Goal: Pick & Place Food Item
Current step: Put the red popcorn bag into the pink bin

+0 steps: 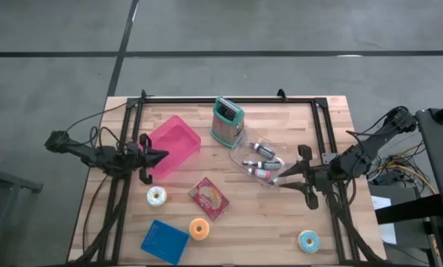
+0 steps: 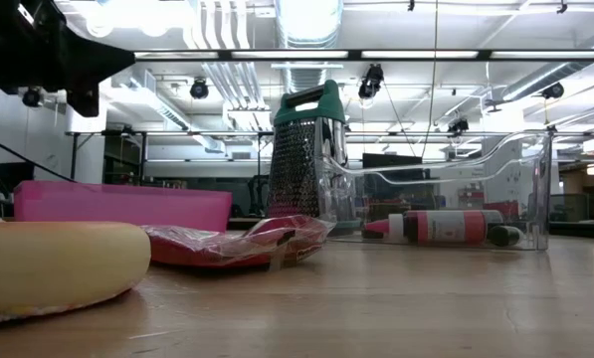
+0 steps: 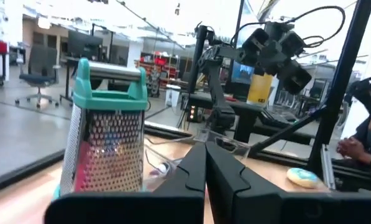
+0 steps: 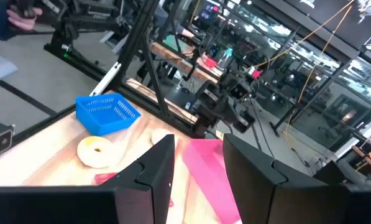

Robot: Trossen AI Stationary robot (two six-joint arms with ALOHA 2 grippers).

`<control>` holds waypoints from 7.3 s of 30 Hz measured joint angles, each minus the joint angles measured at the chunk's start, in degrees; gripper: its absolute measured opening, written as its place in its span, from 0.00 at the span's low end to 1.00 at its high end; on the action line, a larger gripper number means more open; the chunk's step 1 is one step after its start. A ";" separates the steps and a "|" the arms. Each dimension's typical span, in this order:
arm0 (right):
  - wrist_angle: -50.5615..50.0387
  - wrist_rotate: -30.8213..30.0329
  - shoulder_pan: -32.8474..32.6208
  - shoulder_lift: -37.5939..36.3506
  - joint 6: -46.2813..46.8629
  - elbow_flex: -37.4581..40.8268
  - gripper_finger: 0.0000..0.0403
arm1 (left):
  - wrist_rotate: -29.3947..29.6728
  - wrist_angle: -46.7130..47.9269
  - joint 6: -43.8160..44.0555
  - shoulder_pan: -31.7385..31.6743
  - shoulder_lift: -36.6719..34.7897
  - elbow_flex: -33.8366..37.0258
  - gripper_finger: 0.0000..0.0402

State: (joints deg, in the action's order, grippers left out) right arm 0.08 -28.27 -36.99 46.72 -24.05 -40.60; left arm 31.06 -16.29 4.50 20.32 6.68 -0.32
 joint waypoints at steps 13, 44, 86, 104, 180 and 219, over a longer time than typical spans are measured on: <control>0.05 -0.15 0.02 0.26 -0.09 0.00 0.32 | -16.13 2.03 6.31 0.04 1.66 -2.04 0.01; 0.13 -0.17 0.02 0.26 -0.02 0.00 0.33 | 0.09 24.32 1.79 -1.40 68.64 -45.72 0.01; 0.14 -0.17 0.01 0.26 -0.01 0.00 0.32 | -24.71 36.86 40.60 -7.19 78.36 -53.47 0.56; 0.12 -0.17 0.00 0.26 -0.01 0.02 0.31 | -28.42 37.62 52.09 -7.37 87.23 -53.44 0.56; 0.14 -0.15 0.01 0.25 -0.01 0.02 0.31 | -24.60 42.43 43.66 -10.60 91.69 -57.46 0.00; 0.11 -0.16 0.00 0.25 0.00 0.02 0.31 | 16.58 57.92 47.37 -10.56 61.45 -58.49 0.00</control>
State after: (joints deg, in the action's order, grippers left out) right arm 0.19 -28.43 -36.99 46.96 -24.06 -40.58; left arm 47.64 41.64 51.86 9.76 68.12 -58.81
